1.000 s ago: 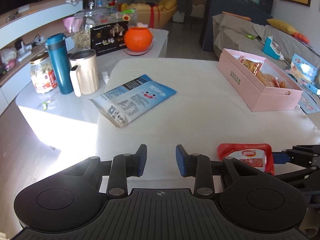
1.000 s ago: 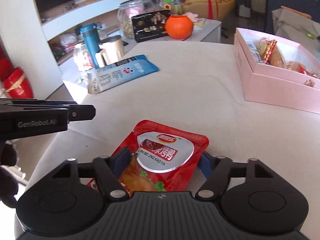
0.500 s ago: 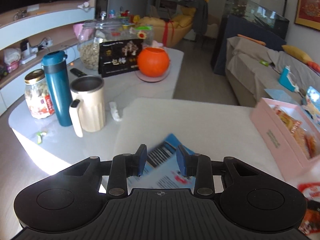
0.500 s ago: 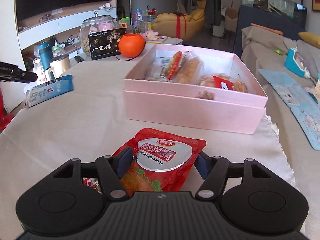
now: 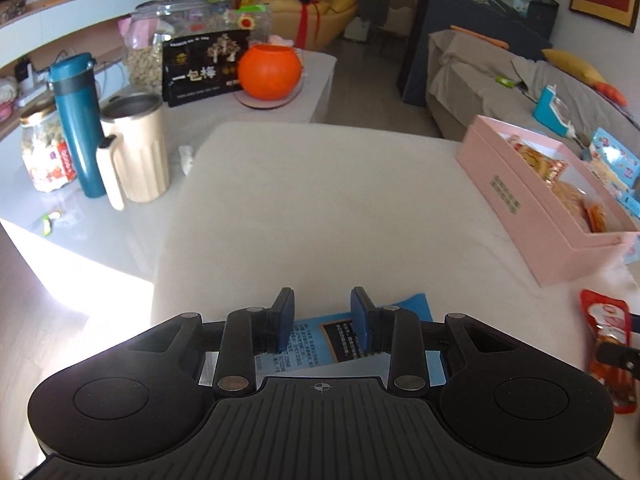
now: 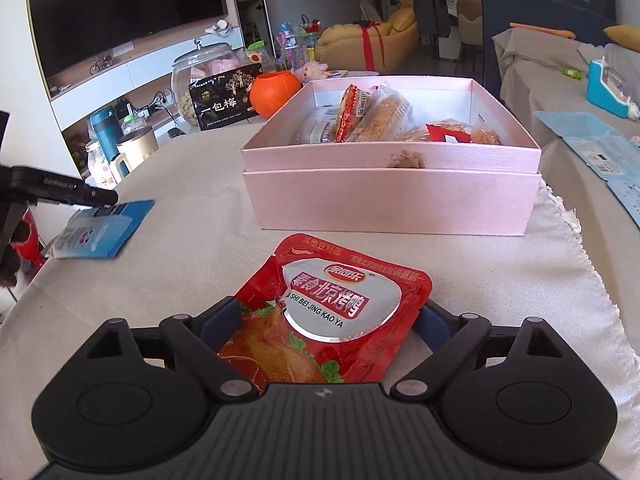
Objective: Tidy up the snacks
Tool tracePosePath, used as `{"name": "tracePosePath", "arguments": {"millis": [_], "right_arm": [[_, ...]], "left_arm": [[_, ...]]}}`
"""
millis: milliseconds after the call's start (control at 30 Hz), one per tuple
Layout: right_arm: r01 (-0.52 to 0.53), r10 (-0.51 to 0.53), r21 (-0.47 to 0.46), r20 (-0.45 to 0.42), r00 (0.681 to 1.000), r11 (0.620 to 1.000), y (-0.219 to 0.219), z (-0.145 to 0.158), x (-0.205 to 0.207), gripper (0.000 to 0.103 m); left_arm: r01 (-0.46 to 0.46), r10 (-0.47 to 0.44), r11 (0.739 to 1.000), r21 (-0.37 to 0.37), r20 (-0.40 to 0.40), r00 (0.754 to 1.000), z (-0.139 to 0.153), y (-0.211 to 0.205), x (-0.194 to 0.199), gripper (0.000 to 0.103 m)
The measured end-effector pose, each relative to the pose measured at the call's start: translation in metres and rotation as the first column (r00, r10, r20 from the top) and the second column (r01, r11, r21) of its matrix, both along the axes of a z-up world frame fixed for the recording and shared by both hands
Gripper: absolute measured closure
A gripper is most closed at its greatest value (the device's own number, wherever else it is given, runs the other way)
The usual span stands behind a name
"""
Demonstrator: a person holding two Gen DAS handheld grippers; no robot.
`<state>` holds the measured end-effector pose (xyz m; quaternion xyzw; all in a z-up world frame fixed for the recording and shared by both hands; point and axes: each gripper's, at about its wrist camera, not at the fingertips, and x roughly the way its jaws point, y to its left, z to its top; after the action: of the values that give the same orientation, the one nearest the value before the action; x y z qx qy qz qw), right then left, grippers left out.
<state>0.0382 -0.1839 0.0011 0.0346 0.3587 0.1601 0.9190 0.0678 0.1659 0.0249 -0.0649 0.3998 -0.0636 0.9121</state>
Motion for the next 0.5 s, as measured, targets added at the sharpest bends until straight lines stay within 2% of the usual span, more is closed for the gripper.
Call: {"name": "tracePosePath", "arguments": {"millis": [67, 133, 200, 333, 400, 500], "right_arm": [[0.007, -0.007, 0.025, -0.008, 1.0, 1.0, -0.005, 0.001, 0.0, 0.011], [0.04, -0.04, 0.035, -0.022, 0.999, 0.999, -0.008, 0.003, -0.002, 0.011], [0.07, -0.069, 0.018, -0.037, 0.997, 0.997, -0.009, 0.006, -0.006, 0.011], [0.057, -0.057, -0.017, -0.038, 0.998, 0.998, -0.01, 0.01, -0.016, 0.011], [0.065, -0.064, 0.007, -0.061, 0.996, 0.998, -0.013, 0.004, -0.015, 0.009], [0.076, -0.076, 0.002, -0.03, 0.997, 0.997, -0.008, 0.0, -0.017, 0.004]], "left_arm": [[0.044, -0.045, 0.998, -0.033, -0.023, 0.999, -0.005, -0.013, -0.013, 0.065], [0.084, -0.084, 0.996, 0.015, 0.012, 0.996, -0.002, -0.024, -0.027, 0.065], [0.086, -0.088, 0.996, 0.038, 0.047, 0.995, 0.005, -0.024, -0.037, 0.065], [-0.057, 0.052, 0.997, 0.043, 0.103, 0.993, 0.02, 0.005, -0.047, 0.065], [-0.139, 0.136, 0.99, 0.03, 0.095, 0.986, 0.022, 0.024, -0.048, 0.065], [-0.212, 0.211, 0.977, 0.009, 0.057, 0.976, 0.02, 0.041, -0.056, 0.066]]}}
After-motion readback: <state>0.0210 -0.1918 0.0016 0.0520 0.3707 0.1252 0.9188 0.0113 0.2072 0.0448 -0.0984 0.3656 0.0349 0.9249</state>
